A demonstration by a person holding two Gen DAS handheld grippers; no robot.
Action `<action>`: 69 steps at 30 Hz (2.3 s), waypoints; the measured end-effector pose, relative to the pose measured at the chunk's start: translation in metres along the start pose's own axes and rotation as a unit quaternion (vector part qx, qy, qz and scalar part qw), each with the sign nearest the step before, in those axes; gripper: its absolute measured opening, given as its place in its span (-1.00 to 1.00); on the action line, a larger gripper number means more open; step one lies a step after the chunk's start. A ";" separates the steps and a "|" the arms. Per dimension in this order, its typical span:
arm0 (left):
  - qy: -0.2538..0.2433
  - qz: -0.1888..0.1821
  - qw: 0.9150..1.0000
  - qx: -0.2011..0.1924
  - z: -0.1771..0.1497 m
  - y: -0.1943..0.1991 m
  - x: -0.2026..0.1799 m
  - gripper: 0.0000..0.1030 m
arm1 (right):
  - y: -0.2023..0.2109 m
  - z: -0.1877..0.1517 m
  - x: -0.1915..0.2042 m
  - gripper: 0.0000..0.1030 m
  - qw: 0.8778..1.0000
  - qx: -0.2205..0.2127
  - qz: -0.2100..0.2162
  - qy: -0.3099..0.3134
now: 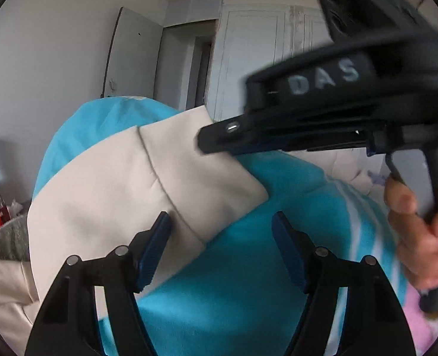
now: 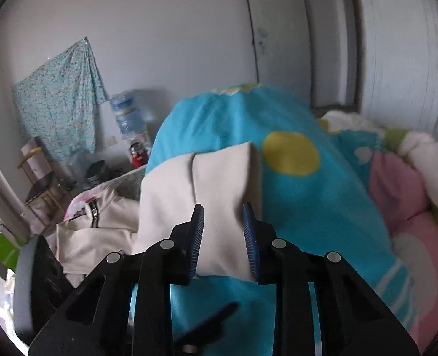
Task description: Fold large clothes
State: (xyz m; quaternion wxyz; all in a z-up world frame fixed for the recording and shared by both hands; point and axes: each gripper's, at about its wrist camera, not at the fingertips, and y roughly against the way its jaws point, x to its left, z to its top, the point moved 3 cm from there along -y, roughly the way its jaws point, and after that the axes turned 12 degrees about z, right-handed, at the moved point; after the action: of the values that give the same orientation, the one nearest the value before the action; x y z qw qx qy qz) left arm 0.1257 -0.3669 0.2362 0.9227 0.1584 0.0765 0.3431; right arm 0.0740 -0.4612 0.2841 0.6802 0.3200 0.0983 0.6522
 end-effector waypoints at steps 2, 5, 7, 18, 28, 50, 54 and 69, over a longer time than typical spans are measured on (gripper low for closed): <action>-0.007 0.006 1.000 0.005 0.000 -0.007 -0.003 0.18 | -0.009 0.000 -0.005 -0.52 1.000 0.009 0.013 -0.027; 0.039 0.007 0.999 0.025 0.003 -0.022 0.012 -0.29 | -0.018 -0.003 -0.006 -0.64 0.997 0.023 0.043 -0.057; 0.086 -0.005 0.996 0.034 0.001 -0.027 0.027 -0.54 | -0.024 -0.007 0.000 -0.69 0.997 0.028 0.051 -0.054; 0.226 -0.007 0.974 -0.003 0.000 0.029 0.134 -0.77 | 0.009 0.017 0.100 -0.78 0.987 -0.082 0.131 0.037; 0.394 0.216 0.893 -0.015 -0.124 0.165 0.393 -0.77 | -0.081 -0.010 0.251 -0.47 0.963 -0.059 0.195 0.174; 0.414 0.354 0.826 0.143 -0.277 0.233 0.519 -0.12 | -0.335 -0.165 0.204 -0.47 0.975 0.100 0.126 0.153; 0.398 0.404 0.806 0.172 -0.279 0.225 0.521 -0.90 | -0.346 -0.177 0.185 -0.48 0.972 0.125 0.122 0.156; 0.313 0.546 0.737 0.245 -0.304 0.239 0.510 -0.40 | -0.355 -0.184 0.184 -0.80 0.958 0.183 0.060 0.213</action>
State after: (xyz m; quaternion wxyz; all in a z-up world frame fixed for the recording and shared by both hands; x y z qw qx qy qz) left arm 0.2882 0.2125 0.0168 0.4300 0.2774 0.3425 0.7879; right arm 0.2887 -0.2098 -0.0063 0.5331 0.2976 0.3395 0.7155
